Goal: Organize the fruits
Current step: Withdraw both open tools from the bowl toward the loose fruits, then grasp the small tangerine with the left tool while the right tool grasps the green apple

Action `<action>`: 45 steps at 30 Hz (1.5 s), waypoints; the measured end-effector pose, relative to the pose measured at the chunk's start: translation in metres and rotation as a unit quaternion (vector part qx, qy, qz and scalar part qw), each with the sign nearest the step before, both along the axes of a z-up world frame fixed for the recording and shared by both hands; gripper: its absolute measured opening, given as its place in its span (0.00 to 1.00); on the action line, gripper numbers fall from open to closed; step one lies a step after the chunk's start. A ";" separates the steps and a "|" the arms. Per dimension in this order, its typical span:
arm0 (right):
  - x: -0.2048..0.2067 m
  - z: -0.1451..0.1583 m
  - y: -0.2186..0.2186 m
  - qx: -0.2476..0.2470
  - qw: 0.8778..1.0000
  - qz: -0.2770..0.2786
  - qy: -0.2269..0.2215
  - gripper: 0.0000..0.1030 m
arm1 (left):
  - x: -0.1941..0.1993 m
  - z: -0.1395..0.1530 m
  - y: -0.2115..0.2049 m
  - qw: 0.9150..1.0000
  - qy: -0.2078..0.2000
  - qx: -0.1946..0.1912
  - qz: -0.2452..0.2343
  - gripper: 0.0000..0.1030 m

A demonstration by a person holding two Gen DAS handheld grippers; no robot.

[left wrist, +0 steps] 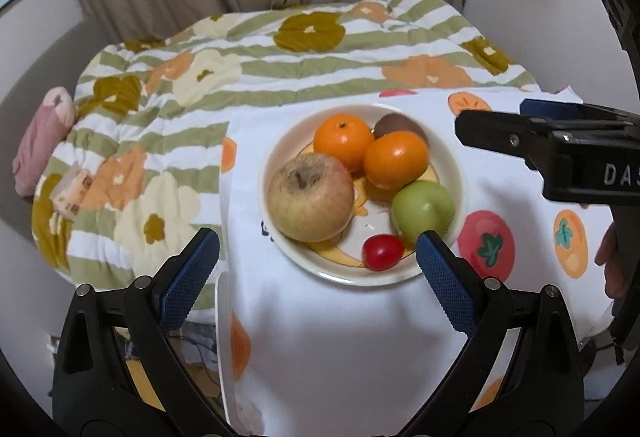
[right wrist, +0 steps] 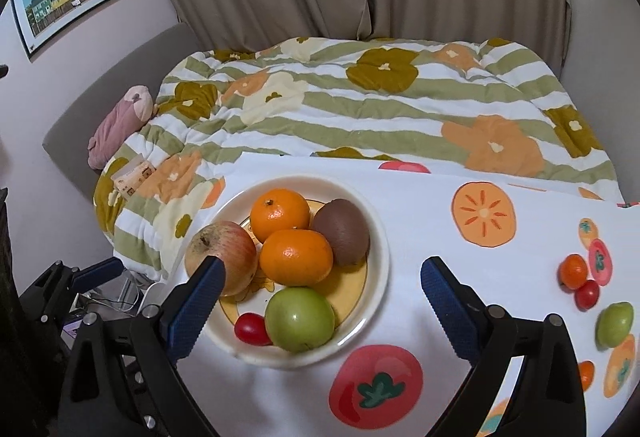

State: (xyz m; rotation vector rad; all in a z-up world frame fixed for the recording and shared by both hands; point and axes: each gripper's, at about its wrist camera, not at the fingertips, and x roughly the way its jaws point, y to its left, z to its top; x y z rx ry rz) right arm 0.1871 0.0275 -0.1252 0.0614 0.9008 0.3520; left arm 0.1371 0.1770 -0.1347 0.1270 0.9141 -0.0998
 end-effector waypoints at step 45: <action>-0.070 -0.010 -0.300 -0.055 0.993 -0.100 0.000 0.95 | -0.038 -0.026 -0.292 0.992 0.002 -0.024 -0.125 1.00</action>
